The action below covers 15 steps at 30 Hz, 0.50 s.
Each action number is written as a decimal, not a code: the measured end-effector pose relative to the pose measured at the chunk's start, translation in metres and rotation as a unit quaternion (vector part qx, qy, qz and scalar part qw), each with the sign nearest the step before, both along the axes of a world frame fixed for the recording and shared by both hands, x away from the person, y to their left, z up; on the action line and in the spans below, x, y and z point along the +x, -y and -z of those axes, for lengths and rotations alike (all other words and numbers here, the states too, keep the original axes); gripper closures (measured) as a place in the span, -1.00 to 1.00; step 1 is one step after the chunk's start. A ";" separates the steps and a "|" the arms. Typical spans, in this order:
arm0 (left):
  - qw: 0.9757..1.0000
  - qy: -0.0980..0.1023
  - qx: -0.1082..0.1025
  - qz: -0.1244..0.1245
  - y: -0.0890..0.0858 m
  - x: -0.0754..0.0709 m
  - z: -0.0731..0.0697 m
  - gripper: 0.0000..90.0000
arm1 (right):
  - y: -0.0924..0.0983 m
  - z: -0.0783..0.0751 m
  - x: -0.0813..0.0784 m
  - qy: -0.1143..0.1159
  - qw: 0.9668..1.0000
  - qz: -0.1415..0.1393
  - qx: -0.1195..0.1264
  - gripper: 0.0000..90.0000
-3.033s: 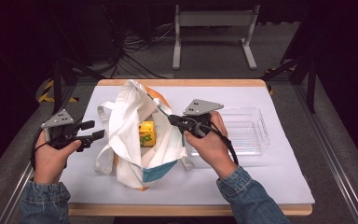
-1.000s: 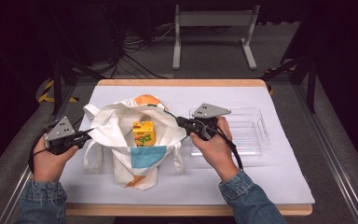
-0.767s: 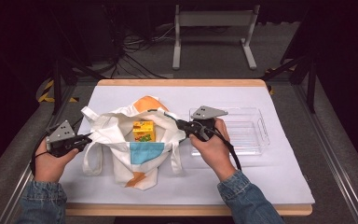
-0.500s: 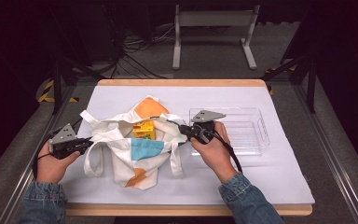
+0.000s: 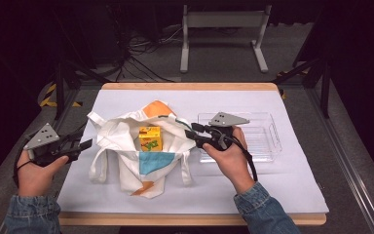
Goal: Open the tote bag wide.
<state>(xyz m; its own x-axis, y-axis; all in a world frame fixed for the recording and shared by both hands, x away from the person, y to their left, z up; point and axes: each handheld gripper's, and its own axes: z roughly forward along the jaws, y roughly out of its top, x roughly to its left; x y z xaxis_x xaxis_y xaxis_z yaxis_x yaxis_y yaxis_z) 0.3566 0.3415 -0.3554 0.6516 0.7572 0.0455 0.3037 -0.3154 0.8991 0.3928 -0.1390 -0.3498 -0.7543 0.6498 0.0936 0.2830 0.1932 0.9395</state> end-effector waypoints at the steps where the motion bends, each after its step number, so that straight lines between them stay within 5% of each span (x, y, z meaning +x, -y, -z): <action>1: 1.000 0.001 -0.004 -0.002 -0.001 -0.002 -0.003 0.10 | 0.002 -0.002 -0.001 0.005 1.000 0.000 0.007 0.29; 7: 0.999 0.012 -0.045 0.012 0.010 -0.018 -0.024 0.16 | 0.012 -0.013 -0.010 0.021 0.999 0.005 0.027 0.23; 11: 0.995 0.027 -0.064 0.069 0.046 -0.034 -0.043 0.28 | 0.023 -0.021 -0.022 0.036 0.999 0.014 0.035 0.23; 15: 0.993 0.022 -0.077 0.090 0.065 -0.042 -0.050 0.27 | 0.030 -0.024 -0.027 0.042 0.998 0.018 0.040 0.23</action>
<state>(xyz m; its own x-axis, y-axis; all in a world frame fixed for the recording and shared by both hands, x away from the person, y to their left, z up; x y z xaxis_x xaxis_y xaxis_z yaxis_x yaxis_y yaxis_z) 0.3150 0.2762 -0.3055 0.7764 0.6295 -0.0313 0.2152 -0.2180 0.9519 0.3654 -0.1690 -0.3253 -0.7380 0.6697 0.0834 0.2079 0.1081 0.9721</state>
